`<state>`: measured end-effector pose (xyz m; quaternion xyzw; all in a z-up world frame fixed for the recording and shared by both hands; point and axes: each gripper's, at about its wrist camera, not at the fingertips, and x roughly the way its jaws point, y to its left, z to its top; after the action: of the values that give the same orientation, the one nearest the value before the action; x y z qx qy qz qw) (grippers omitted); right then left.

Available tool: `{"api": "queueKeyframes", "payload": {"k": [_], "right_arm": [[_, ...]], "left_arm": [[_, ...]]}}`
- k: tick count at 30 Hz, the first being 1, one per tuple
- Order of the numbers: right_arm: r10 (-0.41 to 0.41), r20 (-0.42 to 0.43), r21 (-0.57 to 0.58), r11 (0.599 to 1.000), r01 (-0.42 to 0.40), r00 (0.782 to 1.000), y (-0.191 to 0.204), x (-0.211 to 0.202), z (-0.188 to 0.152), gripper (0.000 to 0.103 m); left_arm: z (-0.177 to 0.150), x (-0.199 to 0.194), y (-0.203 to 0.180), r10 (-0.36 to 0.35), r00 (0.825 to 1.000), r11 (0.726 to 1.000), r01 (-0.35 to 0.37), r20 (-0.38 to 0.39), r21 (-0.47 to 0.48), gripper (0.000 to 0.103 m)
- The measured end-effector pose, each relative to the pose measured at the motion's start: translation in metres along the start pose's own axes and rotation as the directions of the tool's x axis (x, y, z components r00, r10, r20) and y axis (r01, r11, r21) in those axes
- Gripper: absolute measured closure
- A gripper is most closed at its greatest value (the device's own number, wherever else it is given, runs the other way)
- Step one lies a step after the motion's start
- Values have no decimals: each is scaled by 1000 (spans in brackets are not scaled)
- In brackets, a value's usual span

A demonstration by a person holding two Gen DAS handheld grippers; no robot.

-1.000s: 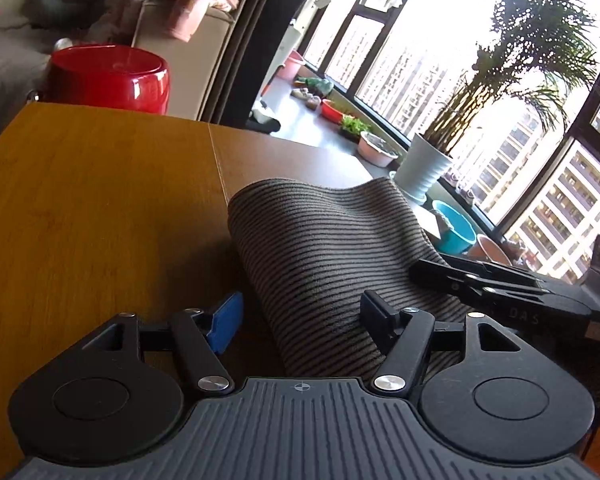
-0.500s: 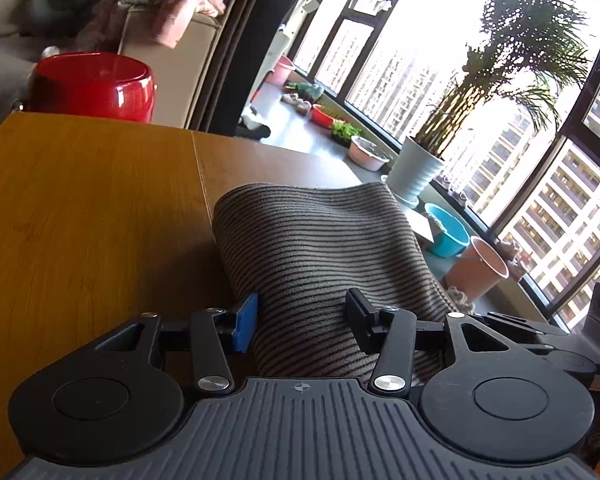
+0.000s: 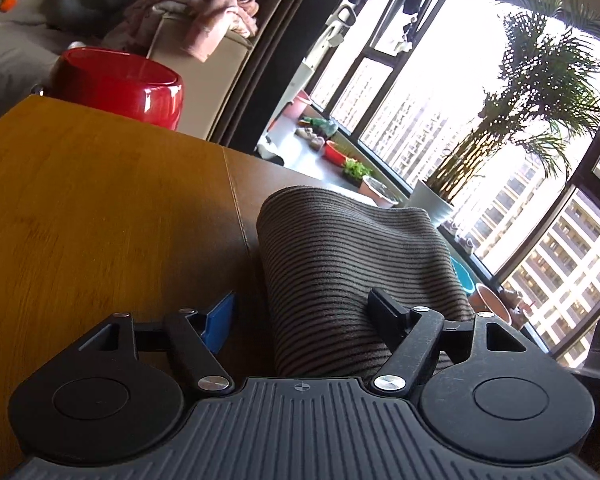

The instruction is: Fold clothes

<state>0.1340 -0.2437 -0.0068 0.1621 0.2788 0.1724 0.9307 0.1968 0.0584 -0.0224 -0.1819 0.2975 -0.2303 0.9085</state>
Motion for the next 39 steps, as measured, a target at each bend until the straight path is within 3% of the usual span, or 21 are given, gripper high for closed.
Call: {"api": "queueKeyframes", "payload": {"k": [5, 8, 12, 20, 31, 39], "right_arm": [[17, -13, 79, 997, -16, 1000, -12, 3, 1, 9], [20, -29, 98, 995, -17, 999, -14, 7, 1, 4], [24, -31, 98, 995, -21, 999, -13, 8, 1, 0], [33, -31, 104, 994, -30, 999, -15, 8, 0, 0], [103, 11, 185, 977, -103, 995, -22, 4, -6, 0], [110, 5, 176, 978, -109, 994, -22, 4, -9, 0]], "left_arm": [[-2, -3, 0, 3, 1000, 1000, -3, 23, -2, 16], [-1, 0, 5, 13, 1000, 999, -13, 9, -31, 8], [0, 0, 10, 2, 1000, 998, -1, 4, -60, 7], [1, 3, 10, -13, 1000, 999, 12, -4, -51, 0], [-1, 4, 8, -10, 1000, 999, 10, -4, -46, 0], [-2, 3, 8, -9, 1000, 999, 9, -5, -45, 0]]}}
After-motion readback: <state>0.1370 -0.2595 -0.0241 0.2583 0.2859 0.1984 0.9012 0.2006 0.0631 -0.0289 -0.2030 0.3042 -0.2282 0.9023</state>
